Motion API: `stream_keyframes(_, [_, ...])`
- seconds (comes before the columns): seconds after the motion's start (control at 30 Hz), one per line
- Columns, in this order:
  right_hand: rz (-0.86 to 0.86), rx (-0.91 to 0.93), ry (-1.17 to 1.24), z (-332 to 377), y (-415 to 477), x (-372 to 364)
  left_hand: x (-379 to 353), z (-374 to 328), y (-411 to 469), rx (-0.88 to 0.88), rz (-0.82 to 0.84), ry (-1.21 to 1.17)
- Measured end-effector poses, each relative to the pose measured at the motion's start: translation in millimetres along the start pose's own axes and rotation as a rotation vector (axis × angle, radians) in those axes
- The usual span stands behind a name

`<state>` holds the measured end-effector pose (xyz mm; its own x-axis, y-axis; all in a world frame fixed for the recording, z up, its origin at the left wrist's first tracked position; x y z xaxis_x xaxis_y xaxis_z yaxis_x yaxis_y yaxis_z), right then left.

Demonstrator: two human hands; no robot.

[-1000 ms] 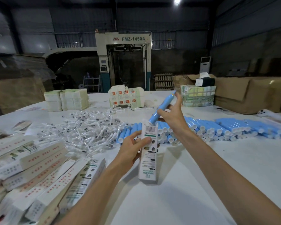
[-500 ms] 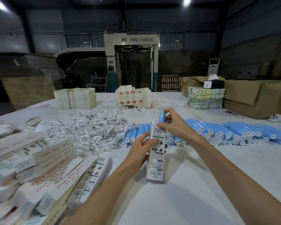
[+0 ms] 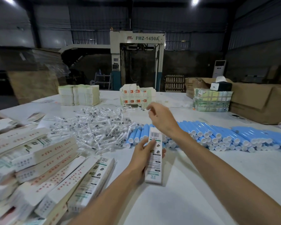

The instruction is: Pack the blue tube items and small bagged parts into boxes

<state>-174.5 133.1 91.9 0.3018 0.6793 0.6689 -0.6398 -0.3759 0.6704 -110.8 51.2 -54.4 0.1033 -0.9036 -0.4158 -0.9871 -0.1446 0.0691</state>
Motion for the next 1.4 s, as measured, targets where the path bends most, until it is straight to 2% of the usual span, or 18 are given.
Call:
stream_keyframes(0.2, [0.527,-0.05,-0.301,29,54,-104,-5,6,-1,0.021,0.015,-0.08])
stream_keyframes(0.27, [0.627,-0.112,-0.362,22,57,-131,-3,7,1,0.024,0.018,-0.059])
stream_keyframes(0.33, [0.65,-0.158,-0.381,10,57,-152,-2,7,2,0.009,0.017,-0.038])
stream_keyframes(0.5, [0.49,-0.217,-0.278,-4,58,-167,-1,7,2,-0.004,0.046,-0.018])
stream_keyframes(0.67, [0.408,-0.317,-0.232,-12,56,-158,-2,10,2,0.03,0.048,-0.013])
stream_keyframes(0.87, [0.281,-0.324,-0.134,-13,53,-144,-6,11,0,0.058,0.084,-0.023])
stream_keyframes(1.03, [0.111,-0.333,-0.077,-12,53,-121,-11,11,-4,0.082,0.122,-0.052])
stream_keyframes(1.17, [-0.036,-0.36,0.122,-14,54,-78,-10,5,-5,0.065,0.099,-0.147])
stream_keyframes(1.3, [-0.233,-0.274,0.333,-23,41,2,-4,-3,-2,0.024,0.073,-0.141])
stream_keyframes(1.4, [-0.264,-0.244,0.449,-39,21,55,-2,-7,0,0.006,0.067,-0.124])
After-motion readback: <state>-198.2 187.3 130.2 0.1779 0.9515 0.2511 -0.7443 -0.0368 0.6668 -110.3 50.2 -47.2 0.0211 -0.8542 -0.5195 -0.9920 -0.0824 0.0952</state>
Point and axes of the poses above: each hand's wrist, its own y-axis towards the middle knuckle, its own x-axis out of the back of the hand, z = x × y, the point moved 5 cm from there along y, towards the middle knuckle, and after that the axes turned 6 degrees about -y, right-handed, at the moved point
